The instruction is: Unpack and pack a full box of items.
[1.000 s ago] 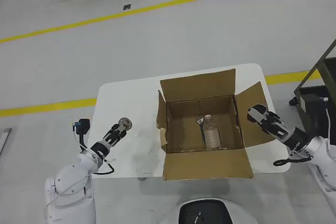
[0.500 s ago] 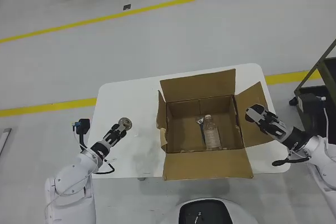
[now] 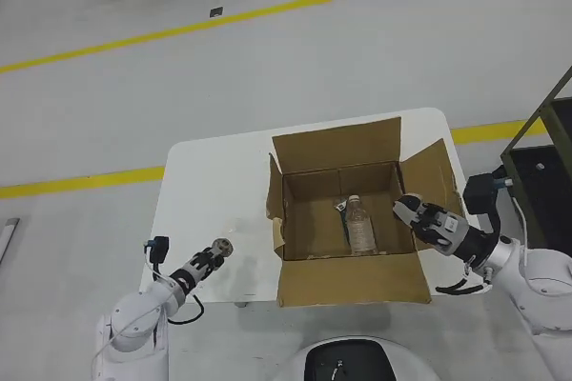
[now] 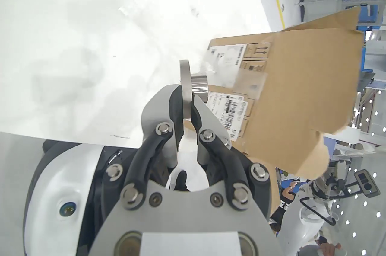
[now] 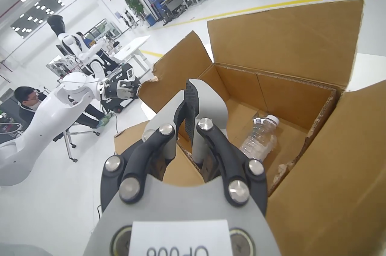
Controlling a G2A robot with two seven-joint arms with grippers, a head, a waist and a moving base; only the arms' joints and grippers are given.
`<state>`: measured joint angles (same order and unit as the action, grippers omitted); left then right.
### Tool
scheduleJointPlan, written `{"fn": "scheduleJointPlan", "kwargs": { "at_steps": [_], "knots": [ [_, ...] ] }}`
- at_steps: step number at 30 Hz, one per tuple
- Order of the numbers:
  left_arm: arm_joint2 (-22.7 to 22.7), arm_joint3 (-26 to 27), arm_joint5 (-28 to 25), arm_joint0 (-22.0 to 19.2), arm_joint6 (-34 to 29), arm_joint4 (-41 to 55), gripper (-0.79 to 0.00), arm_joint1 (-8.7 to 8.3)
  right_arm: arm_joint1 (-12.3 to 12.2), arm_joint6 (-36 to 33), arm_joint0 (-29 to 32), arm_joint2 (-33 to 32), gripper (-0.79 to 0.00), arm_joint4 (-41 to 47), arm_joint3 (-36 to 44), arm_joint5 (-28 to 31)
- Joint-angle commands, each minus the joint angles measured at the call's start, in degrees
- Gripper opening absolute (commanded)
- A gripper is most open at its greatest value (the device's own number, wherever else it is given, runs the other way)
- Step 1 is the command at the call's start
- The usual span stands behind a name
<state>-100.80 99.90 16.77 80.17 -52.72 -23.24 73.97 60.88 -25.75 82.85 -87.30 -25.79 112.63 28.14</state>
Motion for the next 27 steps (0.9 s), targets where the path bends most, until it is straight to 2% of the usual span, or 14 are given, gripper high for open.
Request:
{"fn": "scheduleJointPlan", "kwargs": {
  "at_steps": [1, 5, 16, 27],
  "knots": [
    [0.8, -1.73, 0.85, -0.27, -0.21, -1.21, -0.785, -0.18, 0.03, 0.25, -0.29, 0.49, -0.785, -0.51, -0.28, 0.09],
    [3.01, -4.22, 1.29, -0.7, -0.19, -6.98, -0.785, -0.69, 0.04, 0.52, -0.58, 0.92, -0.785, -0.91, -0.65, 0.13],
    [5.59, -7.03, 5.73, -2.55, -0.91, -7.47, -0.785, -1.21, -0.26, -1.11, -1.44, -0.01, -0.785, -0.39, -1.28, 0.45],
    [6.31, -13.4, 7.88, -5.21, -1.09, -3.27, -0.785, -1.58, -0.42, -1.8, -2.25, 0.12, -0.785, -0.7, -0.17, -0.18]
  ]
}}
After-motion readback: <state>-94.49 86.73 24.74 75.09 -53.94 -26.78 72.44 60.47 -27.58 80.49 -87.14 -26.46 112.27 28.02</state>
